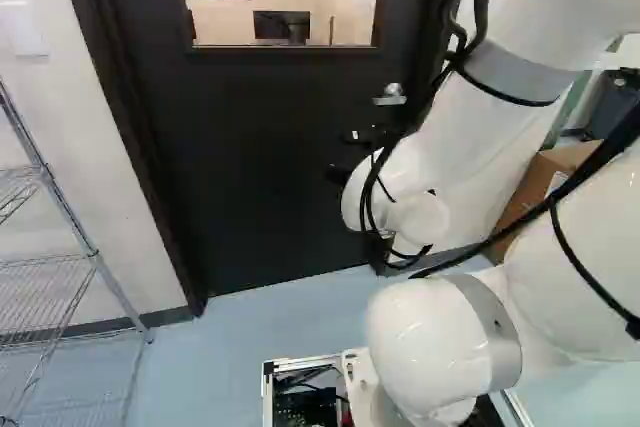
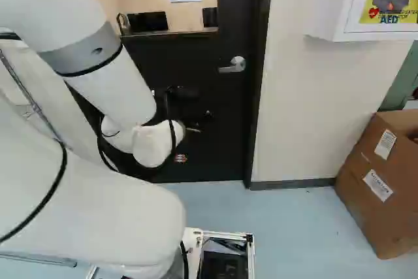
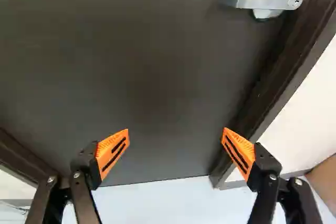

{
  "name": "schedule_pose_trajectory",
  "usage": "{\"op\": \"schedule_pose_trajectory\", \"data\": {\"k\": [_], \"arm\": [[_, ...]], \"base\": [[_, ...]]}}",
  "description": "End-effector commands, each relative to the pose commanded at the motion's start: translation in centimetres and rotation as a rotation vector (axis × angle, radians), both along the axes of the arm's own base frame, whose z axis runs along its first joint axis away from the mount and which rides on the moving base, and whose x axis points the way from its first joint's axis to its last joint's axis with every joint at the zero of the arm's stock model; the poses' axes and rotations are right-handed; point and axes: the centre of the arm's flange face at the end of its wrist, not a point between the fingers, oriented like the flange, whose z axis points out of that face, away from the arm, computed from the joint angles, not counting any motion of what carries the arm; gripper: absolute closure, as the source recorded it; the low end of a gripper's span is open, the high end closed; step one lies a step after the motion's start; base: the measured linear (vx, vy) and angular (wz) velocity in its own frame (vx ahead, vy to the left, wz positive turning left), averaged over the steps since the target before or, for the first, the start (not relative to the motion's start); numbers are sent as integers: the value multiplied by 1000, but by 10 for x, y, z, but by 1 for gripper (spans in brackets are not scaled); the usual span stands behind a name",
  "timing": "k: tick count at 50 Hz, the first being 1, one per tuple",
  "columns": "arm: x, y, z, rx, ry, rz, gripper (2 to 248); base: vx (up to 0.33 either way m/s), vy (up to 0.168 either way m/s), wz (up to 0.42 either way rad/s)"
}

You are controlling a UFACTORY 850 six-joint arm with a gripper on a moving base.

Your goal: Open the door and move inside

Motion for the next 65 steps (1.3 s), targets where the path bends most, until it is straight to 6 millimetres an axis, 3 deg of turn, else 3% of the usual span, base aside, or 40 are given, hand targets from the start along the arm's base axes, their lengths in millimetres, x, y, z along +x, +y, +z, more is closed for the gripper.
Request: {"op": "schedule_pose_trajectory", "data": {"k": [1,43,65], "arm": [[8,0,5,0,-12,0,3],[72,0,51,0,-108,0,3],[89,-1,73,0,-161,-4,3]], "base": [[0,0,0],[0,0,0],[0,0,0]]}}
